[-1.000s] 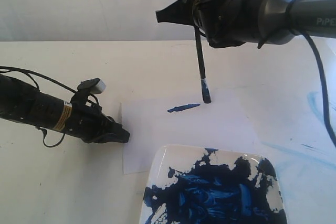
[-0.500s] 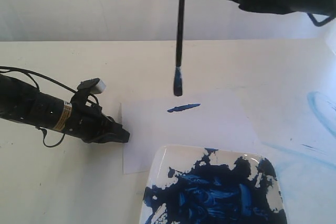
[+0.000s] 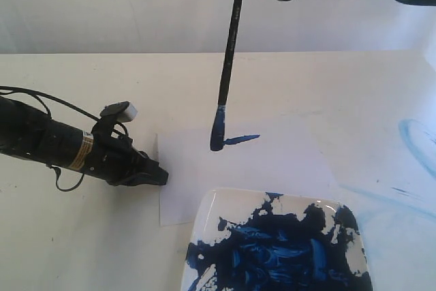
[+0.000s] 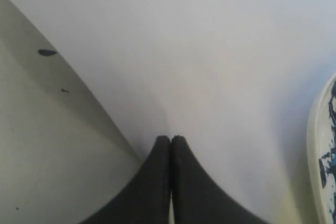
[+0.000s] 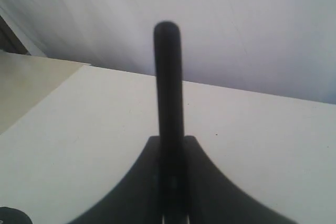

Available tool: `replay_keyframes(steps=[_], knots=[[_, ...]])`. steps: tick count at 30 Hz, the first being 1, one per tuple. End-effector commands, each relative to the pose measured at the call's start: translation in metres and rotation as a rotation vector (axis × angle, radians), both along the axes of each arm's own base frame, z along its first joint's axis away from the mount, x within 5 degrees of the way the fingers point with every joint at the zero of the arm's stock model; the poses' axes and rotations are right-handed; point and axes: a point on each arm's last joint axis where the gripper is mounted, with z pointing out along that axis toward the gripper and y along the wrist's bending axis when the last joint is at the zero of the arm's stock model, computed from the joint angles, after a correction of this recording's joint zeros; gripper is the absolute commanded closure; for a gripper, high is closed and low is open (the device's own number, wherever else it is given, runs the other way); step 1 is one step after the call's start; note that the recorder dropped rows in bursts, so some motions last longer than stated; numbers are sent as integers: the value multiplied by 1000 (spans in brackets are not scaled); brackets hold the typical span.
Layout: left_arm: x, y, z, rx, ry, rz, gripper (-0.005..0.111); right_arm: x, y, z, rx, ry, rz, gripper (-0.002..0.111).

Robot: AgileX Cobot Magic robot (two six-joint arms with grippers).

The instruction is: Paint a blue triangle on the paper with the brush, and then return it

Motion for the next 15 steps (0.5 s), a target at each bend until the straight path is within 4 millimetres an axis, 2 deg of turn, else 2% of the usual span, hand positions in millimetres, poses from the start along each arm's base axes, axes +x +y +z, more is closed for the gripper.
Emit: replay_keyframes(steps=[1,8,11,15], knots=[[1,2,-3,39,-16,2,107,0,-3,3,33,19,-20,108],[1,2,-3,39,-16,2,107,-1,-2,3,61,60,-20,108],[1,2,-3,39,-16,2,107,3,-6,2,75,128,-90,108],[1,2,-3,39,-16,2,107,6,-7,8,92,111,-117,108]])
